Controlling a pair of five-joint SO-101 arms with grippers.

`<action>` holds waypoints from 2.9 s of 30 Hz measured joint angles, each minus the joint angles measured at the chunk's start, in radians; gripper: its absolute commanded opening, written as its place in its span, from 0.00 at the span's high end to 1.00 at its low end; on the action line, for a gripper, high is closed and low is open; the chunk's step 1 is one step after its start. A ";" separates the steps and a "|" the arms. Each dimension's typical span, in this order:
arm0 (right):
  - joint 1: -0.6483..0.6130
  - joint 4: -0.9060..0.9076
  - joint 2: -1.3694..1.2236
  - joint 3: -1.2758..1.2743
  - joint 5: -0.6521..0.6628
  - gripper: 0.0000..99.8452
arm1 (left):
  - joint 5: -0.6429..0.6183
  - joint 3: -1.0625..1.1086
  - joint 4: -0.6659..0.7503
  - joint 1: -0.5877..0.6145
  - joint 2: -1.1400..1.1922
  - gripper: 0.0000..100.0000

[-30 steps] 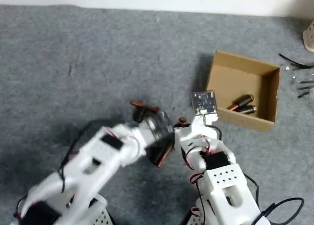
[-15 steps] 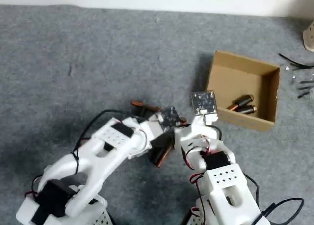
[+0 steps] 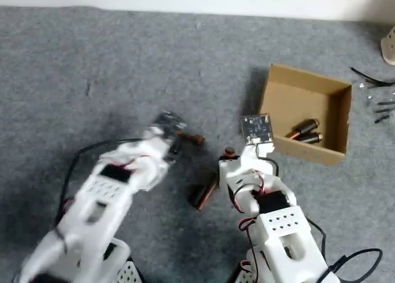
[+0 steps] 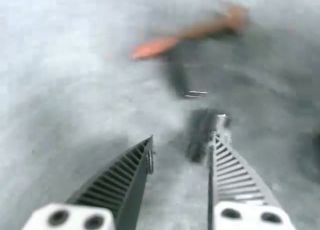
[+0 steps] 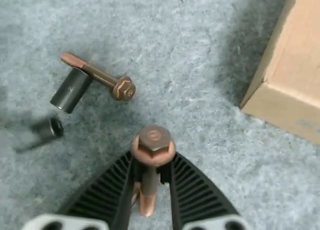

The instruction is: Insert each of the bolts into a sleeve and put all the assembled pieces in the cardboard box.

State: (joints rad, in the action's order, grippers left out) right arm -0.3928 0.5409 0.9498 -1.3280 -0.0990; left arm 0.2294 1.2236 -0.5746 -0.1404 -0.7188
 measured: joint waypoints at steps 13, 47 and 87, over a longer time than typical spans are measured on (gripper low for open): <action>0.000 0.000 0.000 0.000 0.000 1.00 | -0.158 0.078 0.063 0.187 -0.173 0.83; -0.529 0.358 -1.405 1.386 0.003 0.93 | -0.368 0.078 0.143 0.483 -0.170 0.83; -0.330 0.724 -1.596 1.683 -0.166 0.80 | -0.370 0.078 0.143 0.483 -0.170 0.83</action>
State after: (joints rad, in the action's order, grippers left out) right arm -0.7227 1.2651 -0.6460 0.3552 -0.2647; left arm -0.1404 1.3019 -0.4319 0.3429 -0.8892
